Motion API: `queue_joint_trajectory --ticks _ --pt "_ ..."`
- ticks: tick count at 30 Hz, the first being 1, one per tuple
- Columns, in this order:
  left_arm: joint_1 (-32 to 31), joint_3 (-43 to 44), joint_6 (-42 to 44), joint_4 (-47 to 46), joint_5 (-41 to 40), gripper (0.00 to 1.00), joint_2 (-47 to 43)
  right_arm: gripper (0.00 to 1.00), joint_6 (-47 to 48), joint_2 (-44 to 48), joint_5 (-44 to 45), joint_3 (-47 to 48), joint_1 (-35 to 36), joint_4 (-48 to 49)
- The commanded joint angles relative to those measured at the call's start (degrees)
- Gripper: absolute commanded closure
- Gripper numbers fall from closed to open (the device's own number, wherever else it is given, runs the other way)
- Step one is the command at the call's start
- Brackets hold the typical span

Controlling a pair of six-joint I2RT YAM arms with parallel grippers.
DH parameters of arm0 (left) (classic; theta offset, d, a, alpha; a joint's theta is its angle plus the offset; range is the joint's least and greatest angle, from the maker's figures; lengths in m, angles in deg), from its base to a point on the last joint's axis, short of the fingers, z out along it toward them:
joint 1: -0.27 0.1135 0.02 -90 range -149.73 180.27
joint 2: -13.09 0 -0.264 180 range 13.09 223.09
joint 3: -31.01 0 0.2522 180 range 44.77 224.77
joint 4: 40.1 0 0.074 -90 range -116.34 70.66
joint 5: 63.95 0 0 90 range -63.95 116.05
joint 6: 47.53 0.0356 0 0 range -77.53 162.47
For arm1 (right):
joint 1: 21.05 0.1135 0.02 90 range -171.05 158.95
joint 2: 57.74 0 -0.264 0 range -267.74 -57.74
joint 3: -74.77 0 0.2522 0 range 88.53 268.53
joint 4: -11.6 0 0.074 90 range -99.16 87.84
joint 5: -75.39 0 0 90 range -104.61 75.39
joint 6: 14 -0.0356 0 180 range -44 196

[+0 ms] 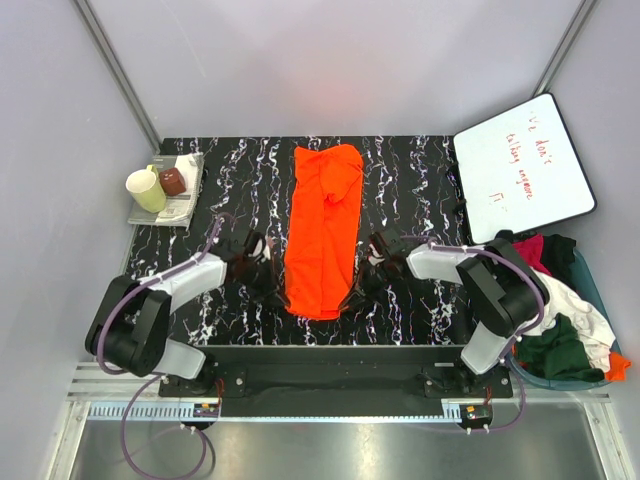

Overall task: Fold and stack the t-shirts
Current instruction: Fold the tshirt

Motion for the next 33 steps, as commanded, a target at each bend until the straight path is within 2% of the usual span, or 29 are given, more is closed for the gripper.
queue_joint_trajectory --ticks 1,9,15,24,33 --pt "-0.02 7.75 3.10 6.01 -2.71 1.00 -5.28 1.00 2.30 2.81 -0.46 5.70 0.28 -3.29" --pt "0.07 19.09 5.47 10.26 -6.31 1.00 -4.33 1.00 9.05 1.58 2.95 16.96 -0.77 -11.02" --pt "0.68 28.84 6.27 10.61 -7.19 1.00 4.09 1.00 14.85 -0.70 6.92 27.24 -6.12 -17.09" --pt "3.67 43.17 7.41 11.75 -7.54 1.00 16.40 1.00 22.94 -12.91 6.92 43.85 -12.29 -22.28" --pt "5.60 58.03 9.96 14.12 -3.94 1.00 30.63 1.00 24.01 -23.72 6.83 56.42 -15.28 -23.95"
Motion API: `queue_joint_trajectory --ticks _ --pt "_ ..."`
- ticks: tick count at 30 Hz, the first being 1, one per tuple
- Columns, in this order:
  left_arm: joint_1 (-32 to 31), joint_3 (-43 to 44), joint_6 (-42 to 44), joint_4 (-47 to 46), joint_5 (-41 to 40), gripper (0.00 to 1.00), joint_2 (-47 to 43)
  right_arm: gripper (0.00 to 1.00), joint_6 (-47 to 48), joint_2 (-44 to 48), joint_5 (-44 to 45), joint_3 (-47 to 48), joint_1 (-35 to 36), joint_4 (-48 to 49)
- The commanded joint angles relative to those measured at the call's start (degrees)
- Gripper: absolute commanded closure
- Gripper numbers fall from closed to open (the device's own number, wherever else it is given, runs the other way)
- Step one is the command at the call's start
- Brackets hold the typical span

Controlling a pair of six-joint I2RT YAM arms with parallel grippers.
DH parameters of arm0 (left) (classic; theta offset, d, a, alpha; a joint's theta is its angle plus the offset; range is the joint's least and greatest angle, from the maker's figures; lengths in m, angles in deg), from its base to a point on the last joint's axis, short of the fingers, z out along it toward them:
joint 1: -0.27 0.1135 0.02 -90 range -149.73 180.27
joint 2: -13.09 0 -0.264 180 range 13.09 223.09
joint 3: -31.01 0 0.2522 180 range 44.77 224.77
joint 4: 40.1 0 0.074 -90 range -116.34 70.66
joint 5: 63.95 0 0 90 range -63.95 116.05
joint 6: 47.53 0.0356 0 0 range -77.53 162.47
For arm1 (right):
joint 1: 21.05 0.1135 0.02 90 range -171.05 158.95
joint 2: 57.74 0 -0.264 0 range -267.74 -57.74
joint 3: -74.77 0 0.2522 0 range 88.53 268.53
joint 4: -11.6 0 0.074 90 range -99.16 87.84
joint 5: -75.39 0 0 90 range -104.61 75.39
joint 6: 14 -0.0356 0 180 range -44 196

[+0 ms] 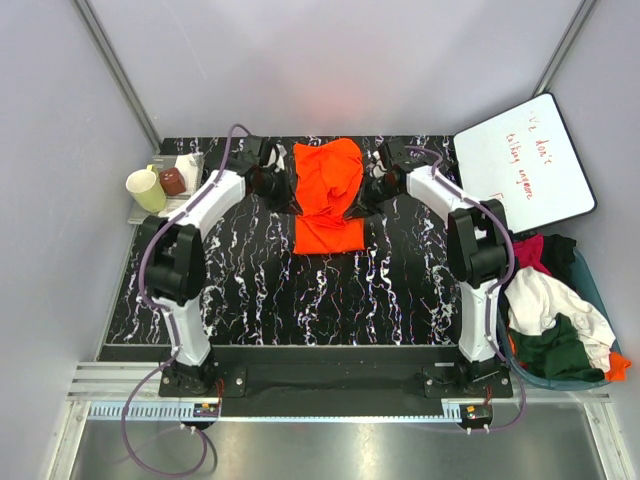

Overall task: Fold and stack the t-shirts
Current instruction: Fold the tshirt

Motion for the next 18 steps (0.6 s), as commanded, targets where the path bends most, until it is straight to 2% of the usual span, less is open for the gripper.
queue_joint_trajectory --ticks 1,2,3,5,6,7,8,11,12,14,15,17,18 --pt "1.15 8.59 2.18 1.49 2.44 1.00 6.04 1.00 2.07 -2.90 0.65 6.47 -1.77 -1.61" --pt "1.15 9.57 2.27 1.49 3.05 1.00 6.92 1.00 2.15 -3.52 0.39 7.08 -2.21 -1.61" --pt "1.58 11.32 2.27 2.01 3.41 0.78 8.84 1.00 2.33 -4.83 0.21 8.57 -2.47 -1.79" --pt "2.11 13.17 2.27 3.24 4.20 0.44 10.96 1.00 2.24 -6.94 -0.14 9.98 -3.17 -1.88" --pt "2.38 14.14 2.27 4.47 4.03 0.16 11.23 0.99 2.15 -7.73 -0.58 11.55 -3.44 -1.79" --pt "2.55 14.23 2.53 4.65 3.42 0.06 11.15 0.99 1.98 -8.61 -1.19 12.44 -3.62 -1.87" --pt "2.90 13.97 2.79 4.83 3.24 0.01 10.19 0.97 1.72 -10.27 -1.55 14.19 -4.05 -1.88" --pt "3.52 12.66 4.28 4.74 3.41 0.01 7.64 0.89 1.01 -13.61 -2.43 18.49 -4.59 -1.79" --pt "3.61 11.52 4.46 4.74 3.84 0.01 6.93 0.68 0.92 -14.41 -2.60 19.73 -4.85 -1.53" --pt "3.61 9.07 4.81 4.74 4.81 0.01 5.09 0.54 2.06 -16.00 -2.34 23.76 -5.02 -1.44" --pt "3.61 8.09 4.90 4.83 5.08 0.01 4.47 0.39 2.41 -16.00 -1.56 24.83 -5.03 -1.18" --pt "3.52 4.76 5.43 4.57 5.43 0.01 2.80 0.25 3.20 -14.35 1.17 26.24 -4.94 -0.39" --pt "3.61 3.61 5.34 4.31 5.43 0.01 2.27 0.13 3.29 -13.38 1.87 26.16 -4.94 0.84"
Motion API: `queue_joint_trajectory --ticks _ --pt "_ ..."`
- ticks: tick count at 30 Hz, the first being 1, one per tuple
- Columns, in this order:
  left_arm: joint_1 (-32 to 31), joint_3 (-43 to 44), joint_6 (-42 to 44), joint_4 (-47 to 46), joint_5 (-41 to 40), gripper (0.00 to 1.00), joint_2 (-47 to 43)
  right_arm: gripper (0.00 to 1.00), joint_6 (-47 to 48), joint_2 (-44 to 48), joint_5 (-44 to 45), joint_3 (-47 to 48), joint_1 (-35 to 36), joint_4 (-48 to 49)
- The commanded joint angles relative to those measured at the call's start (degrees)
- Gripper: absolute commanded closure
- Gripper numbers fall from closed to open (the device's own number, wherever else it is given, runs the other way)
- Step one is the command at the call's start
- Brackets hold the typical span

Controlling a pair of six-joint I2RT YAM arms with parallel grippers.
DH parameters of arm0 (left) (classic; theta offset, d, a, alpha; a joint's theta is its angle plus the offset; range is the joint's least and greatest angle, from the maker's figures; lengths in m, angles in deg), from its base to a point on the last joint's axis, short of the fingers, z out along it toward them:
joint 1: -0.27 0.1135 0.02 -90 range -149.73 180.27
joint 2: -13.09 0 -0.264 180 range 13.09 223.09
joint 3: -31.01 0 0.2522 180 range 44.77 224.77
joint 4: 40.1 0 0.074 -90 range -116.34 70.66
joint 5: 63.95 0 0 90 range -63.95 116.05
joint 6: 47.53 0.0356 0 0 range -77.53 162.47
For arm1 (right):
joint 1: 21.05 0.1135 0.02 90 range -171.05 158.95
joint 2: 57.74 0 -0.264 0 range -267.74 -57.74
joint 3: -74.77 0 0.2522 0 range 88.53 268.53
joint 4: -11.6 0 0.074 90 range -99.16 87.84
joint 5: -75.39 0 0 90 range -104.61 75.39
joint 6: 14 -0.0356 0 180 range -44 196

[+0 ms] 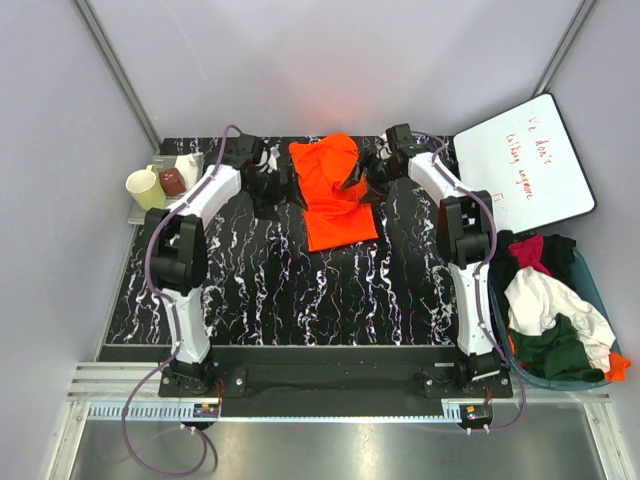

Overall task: Fold and stack the t-shirts
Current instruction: Fold the tshirt

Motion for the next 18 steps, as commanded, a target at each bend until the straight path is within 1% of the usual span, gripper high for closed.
queue_joint_trajectory --ticks 1,2,4,5,6,7,8,9,10,11,14,18 --pt "0.02 -5.29 1.54 -0.39 2.70 0.01 -7.04 0.07 2.31 4.53 2.77 4.17 0.00 3.38" --pt "0.02 -7.74 1.45 -1.18 2.87 0.01 -7.40 0.02 2.75 6.72 2.78 3.13 0.00 4.08" --pt "-0.06 -10.21 1.01 -1.89 3.49 0.01 -8.62 0.00 4.68 8.75 2.52 1.45 0.00 4.27" --pt "-0.06 -12.31 0.92 -2.50 3.49 0.01 -8.98 0.01 5.47 10.67 2.08 -1.08 0.00 4.27" --pt "-0.06 -13.29 0.75 -2.85 3.58 0.01 -9.42 0.02 6.09 11.74 1.20 -2.76 0.00 4.18" --pt "-0.06 -14.17 0.57 -3.03 3.67 0.01 -10.12 0.09 7.05 13.57 0.76 -4.69 0.00 4.09" --pt "-0.15 -15.75 0.57 -3.47 3.58 0.01 -10.38 0.16 7.58 14.29 0.15 -8.62 0.09 4.26" --pt "-0.06 -16.37 0.49 -3.73 3.49 0.01 -10.65 0.28 7.94 14.99 -0.90 -10.66 0.00 4.27" --pt "-0.06 -16.99 0.22 -3.91 3.58 0.01 -11.00 0.83 8.29 15.78 -1.52 -14.25 0.09 4.18" --pt "-0.15 -17.86 0.22 -4.17 3.67 0.01 -11.09 1.00 8.29 15.96 -1.79 -16.03 0.18 4.35" --pt "-0.15 -18.75 0.04 -4.26 3.23 0.01 -11.27 1.00 8.90 15.62 -3.90 -20.87 1.05 4.70" --pt "-0.15 -18.84 -0.31 -4.26 2.35 0.01 -11.53 1.00 8.73 13.16 -4.78 -21.41 2.72 5.41"
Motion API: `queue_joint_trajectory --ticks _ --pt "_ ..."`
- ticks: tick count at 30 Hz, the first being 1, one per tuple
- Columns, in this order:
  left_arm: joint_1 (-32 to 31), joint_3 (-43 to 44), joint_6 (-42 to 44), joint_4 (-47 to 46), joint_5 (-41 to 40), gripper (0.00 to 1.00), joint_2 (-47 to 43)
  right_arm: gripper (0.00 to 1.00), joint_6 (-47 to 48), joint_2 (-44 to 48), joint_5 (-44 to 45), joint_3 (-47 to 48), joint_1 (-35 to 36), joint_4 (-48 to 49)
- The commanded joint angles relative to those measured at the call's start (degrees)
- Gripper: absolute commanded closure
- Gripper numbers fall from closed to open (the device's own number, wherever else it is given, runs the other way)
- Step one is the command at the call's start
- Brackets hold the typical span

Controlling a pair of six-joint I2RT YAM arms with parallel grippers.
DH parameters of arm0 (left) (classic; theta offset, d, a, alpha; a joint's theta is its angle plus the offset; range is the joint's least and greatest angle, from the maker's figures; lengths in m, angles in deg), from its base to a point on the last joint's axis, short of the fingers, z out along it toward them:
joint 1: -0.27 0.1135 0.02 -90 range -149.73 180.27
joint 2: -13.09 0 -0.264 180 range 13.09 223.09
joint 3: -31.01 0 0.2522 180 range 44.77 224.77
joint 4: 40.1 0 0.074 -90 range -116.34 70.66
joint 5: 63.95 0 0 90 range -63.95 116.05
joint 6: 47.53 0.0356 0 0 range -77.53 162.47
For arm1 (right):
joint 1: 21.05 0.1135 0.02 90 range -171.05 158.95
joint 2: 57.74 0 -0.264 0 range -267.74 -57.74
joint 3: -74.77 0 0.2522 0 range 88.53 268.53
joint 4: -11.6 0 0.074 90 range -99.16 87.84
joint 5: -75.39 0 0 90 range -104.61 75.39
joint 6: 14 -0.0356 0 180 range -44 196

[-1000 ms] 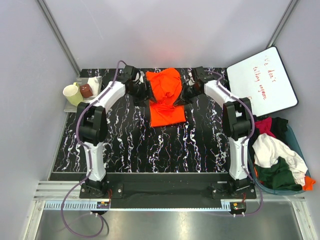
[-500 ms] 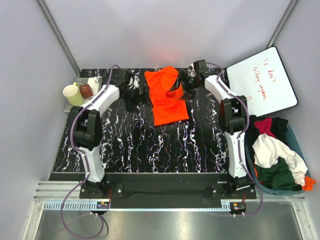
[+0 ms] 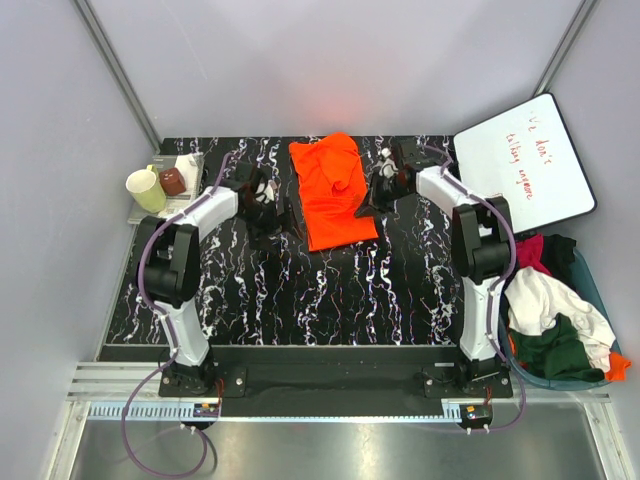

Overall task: Fold and stack the t-shirts
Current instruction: Fold the tshirt

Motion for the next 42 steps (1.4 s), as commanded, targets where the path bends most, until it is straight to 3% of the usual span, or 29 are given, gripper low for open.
queue_joint_trajectory --ticks 1,15,23,29,31,34,36,42 --pt "-0.09 0.11 -0.44 -2.49 0.51 0.01 -3.84 1.00 0.93 -3.19 -2.49 0.64 2.33 1.36" --pt "-0.09 -2.61 -0.79 -1.79 -1.68 0.01 -4.98 1.00 -6.19 -22.53 -3.10 26.65 2.42 2.60" --pt "-0.88 0.37 -1.05 -2.23 -0.72 0.01 -2.53 1.00 -7.51 -26.23 1.38 27.72 1.46 1.81" --pt "-2.28 4.77 -4.29 -5.12 1.03 0.01 2.04 1.00 -4.00 -18.60 4.19 24.56 1.28 1.89" --pt "-2.46 5.38 -5.97 -8.19 2.26 0.01 3.45 0.93 -3.38 -13.42 4.81 22.55 0.75 1.72" --pt "-3.25 6.78 -8.78 -10.93 3.59 0.02 7.14 0.66 -2.42 -6.12 7.00 16.32 -0.91 1.46" --pt "-4.21 8.28 -9.58 -11.11 2.54 0.03 9.69 0.54 -1.80 -2.35 7.53 10.53 -2.84 0.76" --pt "-5.89 9.16 -11.77 -12.07 0.07 0.07 13.03 0.43 -0.39 0.58 8.32 -2.49 -5.66 0.40"
